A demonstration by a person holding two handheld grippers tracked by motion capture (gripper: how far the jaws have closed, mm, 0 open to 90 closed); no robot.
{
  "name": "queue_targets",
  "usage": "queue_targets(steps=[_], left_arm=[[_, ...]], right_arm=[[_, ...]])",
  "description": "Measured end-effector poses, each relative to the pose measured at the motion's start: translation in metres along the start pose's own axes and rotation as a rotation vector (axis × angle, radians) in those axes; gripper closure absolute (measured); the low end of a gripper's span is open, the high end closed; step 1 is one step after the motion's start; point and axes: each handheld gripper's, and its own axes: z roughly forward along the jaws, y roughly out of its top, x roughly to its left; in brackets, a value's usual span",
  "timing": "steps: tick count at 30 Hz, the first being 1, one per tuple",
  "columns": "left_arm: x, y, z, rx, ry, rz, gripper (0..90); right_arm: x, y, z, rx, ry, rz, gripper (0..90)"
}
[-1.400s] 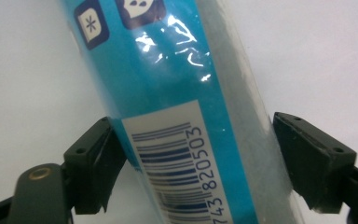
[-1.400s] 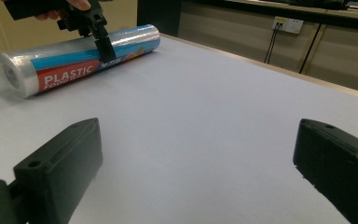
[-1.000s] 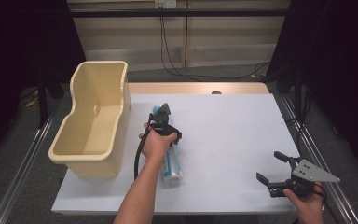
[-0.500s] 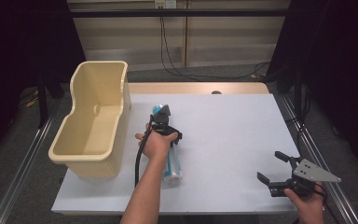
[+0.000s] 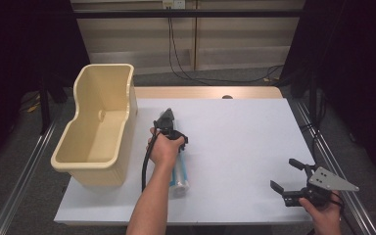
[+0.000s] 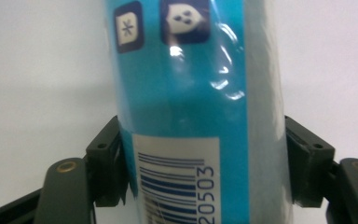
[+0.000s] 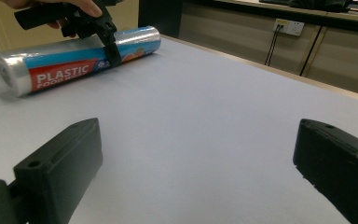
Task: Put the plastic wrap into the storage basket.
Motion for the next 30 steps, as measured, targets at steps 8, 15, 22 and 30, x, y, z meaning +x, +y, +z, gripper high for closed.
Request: queue_targets(steps=[8,15,22,30], left_arm=[[-0.001,0.002,-0.017,0.017,0.007,0.034,31.9],[-0.003,0.005,-0.038,-0.016,-0.018,0.048,32.1],[-0.003,0.006,-0.045,-0.014,-0.027,0.050,32.1],[-0.002,0.010,-0.070,-0.014,-0.041,0.060,32.2]], right_arm=[[-0.001,0.000,0.000,0.000,0.001,0.002,0.8],[0.000,0.000,0.000,-0.002,0.003,0.000,0.8],[0.000,0.001,0.000,-0.002,0.003,0.000,0.8],[-0.001,0.001,0.001,-0.003,0.003,0.002,0.8]])
